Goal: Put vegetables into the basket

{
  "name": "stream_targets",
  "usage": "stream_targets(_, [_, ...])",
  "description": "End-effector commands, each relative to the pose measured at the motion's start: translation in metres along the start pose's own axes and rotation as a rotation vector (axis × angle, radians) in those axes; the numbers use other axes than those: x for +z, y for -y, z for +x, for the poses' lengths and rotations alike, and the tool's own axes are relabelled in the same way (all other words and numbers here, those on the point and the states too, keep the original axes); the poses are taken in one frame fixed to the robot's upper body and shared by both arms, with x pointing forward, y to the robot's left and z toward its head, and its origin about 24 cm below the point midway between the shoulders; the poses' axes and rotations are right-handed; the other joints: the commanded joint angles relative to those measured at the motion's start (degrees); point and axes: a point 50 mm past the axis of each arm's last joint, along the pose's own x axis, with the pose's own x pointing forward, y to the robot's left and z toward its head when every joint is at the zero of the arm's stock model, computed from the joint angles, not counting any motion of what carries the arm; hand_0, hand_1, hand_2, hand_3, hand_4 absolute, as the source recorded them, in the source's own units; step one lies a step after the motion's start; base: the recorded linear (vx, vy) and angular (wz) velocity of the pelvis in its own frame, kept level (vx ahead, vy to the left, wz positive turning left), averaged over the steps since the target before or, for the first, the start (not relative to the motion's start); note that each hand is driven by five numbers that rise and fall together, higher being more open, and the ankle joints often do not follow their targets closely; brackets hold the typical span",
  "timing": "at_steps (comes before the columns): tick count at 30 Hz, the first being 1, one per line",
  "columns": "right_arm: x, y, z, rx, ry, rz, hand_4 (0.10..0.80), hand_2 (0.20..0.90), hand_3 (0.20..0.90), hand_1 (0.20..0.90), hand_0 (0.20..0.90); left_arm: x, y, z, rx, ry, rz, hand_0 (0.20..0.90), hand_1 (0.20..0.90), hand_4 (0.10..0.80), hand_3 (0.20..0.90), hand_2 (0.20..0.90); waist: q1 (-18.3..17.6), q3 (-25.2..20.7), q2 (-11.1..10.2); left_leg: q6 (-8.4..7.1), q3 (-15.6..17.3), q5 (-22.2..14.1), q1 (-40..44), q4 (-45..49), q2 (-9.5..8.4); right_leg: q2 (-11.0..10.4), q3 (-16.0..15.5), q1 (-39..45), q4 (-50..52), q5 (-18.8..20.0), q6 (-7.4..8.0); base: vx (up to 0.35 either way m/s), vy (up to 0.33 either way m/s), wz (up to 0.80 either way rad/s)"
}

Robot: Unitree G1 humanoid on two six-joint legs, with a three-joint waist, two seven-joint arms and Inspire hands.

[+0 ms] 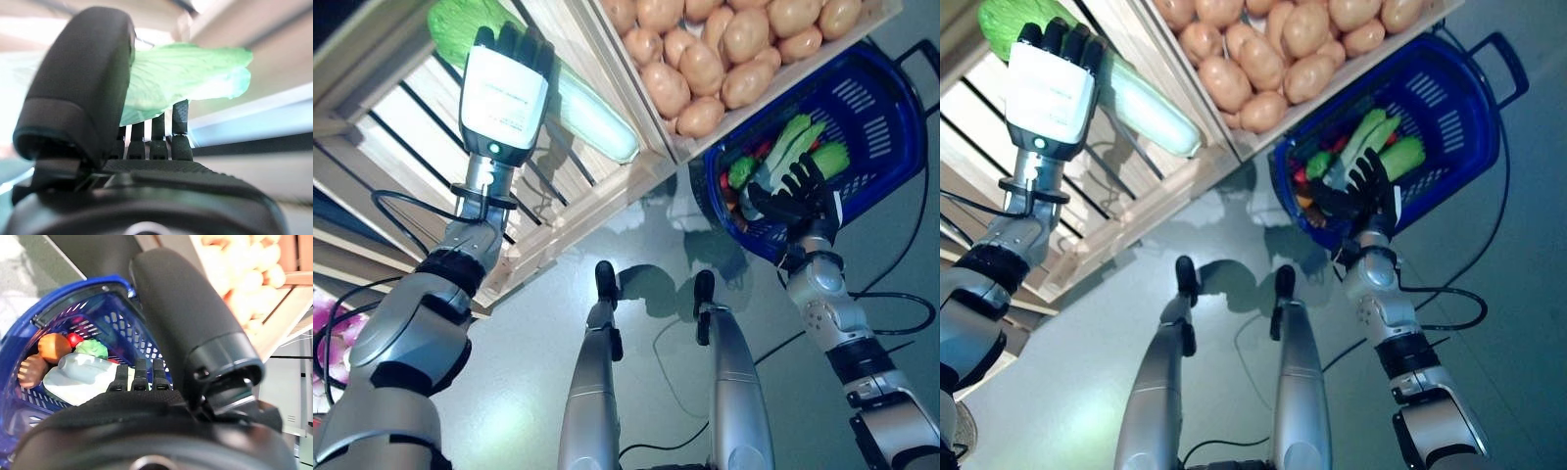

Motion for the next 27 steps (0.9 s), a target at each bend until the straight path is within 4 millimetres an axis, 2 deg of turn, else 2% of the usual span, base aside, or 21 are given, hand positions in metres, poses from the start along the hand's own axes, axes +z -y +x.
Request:
stream_targets(1, [0.043, 0.001, -0.001, 0.017, 0.215, 0.047, 0.8, 0.9, 0.9, 0.9, 0.9, -0.054, -0.036, 0.032, 0.327, -0.174, 0.11, 0.3, 0.3, 0.4, 0.3, 0.3, 1.62, 0.06, -0.12, 3.47, 3.15, -7.5, 5.24, 2.44, -4.05, 2.37, -4.21, 9.13, -12.61, 7.42, -2.47, 0.0, 0.0, 0.0])
stream_targets(6, [0.028, 0.009, -0.006, -0.004, 0.164, 0.054, 0.8, 0.9, 0.9, 0.9, 0.9, -0.059, -0.038, 0.016, 0.348, -0.212, 0.077, 0.3, 0.3, 0.4, 0.3, 0.3, 2.02, 0.06, -0.46, 3.55, 2.78, -7.16, 11.94, -0.79, -4.13, 1.79, -4.94, 15.83, -16.08, 8.02, -2.32, 0.038, -0.019, -0.01])
stream_targets(10, [0.01, 0.021, -0.015, -0.033, 0.109, 0.073, 0.8, 0.9, 0.9, 0.9, 0.9, -0.06, -0.034, -0.01, 0.342, -0.299, -0.025, 0.3, 0.3, 0.4, 0.3, 0.3, 2.7, -1.26, -0.58, 3.61, 2.45, -6.82, 16.7, -3.88, -4.15, 1.18, -5.49, 20.82, -19.29, 8.54, -1.87, 0.076, -0.01, -0.02])
stream_targets(11, [0.009, 0.021, -0.016, -0.033, 0.107, 0.071, 0.8, 0.9, 0.9, 0.9, 0.9, -0.059, -0.034, -0.011, 0.341, -0.3, -0.028, 0.3, 0.3, 0.4, 0.3, 0.3, 2.63, -1.31, -0.54, 3.61, 2.43, -6.76, 16.91, -4.08, -4.16, 1.19, -5.52, 21.04, -19.48, 8.6, -1.86, 0.065, -0.012, -0.03])
stream_targets(12, [0.003, 0.023, -0.018, -0.037, 0.092, 0.07, 0.8, 0.9, 0.9, 0.9, 0.9, -0.055, -0.031, -0.019, 0.33, -0.327, -0.083, 0.3, 0.3, 0.4, 0.3, 0.3, 2.85, -1.92, -0.55, 3.62, 2.26, -6.62, 17.92, -4.91, -4.17, 1.06, -5.72, 22.17, -20.22, 8.68, -1.72, 0.125, -0.028, -0.04])
stream_targets(13, [-0.008, 0.027, -0.026, -0.034, 0.066, 0.06, 0.8, 0.9, 0.9, 0.9, 0.9, -0.048, -0.026, -0.035, 0.281, -0.405, -0.222, 0.3, 0.3, 0.4, 0.3, 0.3, 3.31, -3.2, -0.63, 3.75, 1.98, -6.65, 19.86, -6.37, -4.16, 1.0, -5.89, 24.02, -21.09, 8.42, -1.52, 0.167, -0.04, -0.04])
stream_targets(17, [-0.028, 0.033, -0.043, -0.028, 0.024, 0.054, 0.8, 0.9, 0.9, 0.9, 0.9, -0.016, -0.018, -0.074, 0.151, -0.513, -0.5, 0.3, 0.3, 0.4, 0.3, 0.3, 4.12, -6.56, -0.85, 3.91, 0.96, -5.55, 23.45, -10.37, -4.01, 1.01, -6.48, 28.06, -24.69, 9.35, -1.09, 0.129, -0.034, 0.03])
stream_targets(20, [-0.034, 0.036, -0.049, -0.001, 0.011, 0.055, 0.8, 0.9, 0.9, 0.9, 0.9, -0.001, -0.016, -0.089, 0.076, -0.583, -0.643, 0.3, 0.3, 0.4, 0.3, 0.3, 4.35, -8.34, -0.8, 3.79, 0.56, -4.82, 25.85, -13.0, -3.69, 1.07, -6.97, 30.83, -27.33, 10.1, -0.86, 0.121, -0.02, 0.06])
stream_targets(21, [-0.039, 0.037, -0.053, 0.024, 0.002, 0.048, 0.8, 0.9, 0.9, 0.9, 0.9, 0.01, -0.015, -0.099, 0.017, -0.626, -0.727, 0.3, 0.3, 0.4, 0.3, 0.3, 4.6, -9.65, -0.73, 3.68, 0.32, -4.42, 27.18, -14.32, -3.49, 1.1, -7.22, 32.4, -28.64, 10.42, -0.71, 0.112, -0.015, 0.05])
stream_targets(27, [-0.051, 0.035, -0.068, 0.129, -0.022, 0.075, 0.8, 0.9, 0.9, 0.9, 0.9, 0.045, -0.016, -0.124, -0.15, -0.724, -0.976, 0.3, 0.3, 0.4, 0.3, 0.3, 5.19, -13.62, -0.6, 3.61, -0.75, -3.96, 31.48, -17.08, -3.2, 1.24, -7.75, 37.28, -32.19, 11.4, -0.37, 0.126, -0.025, 0.07])
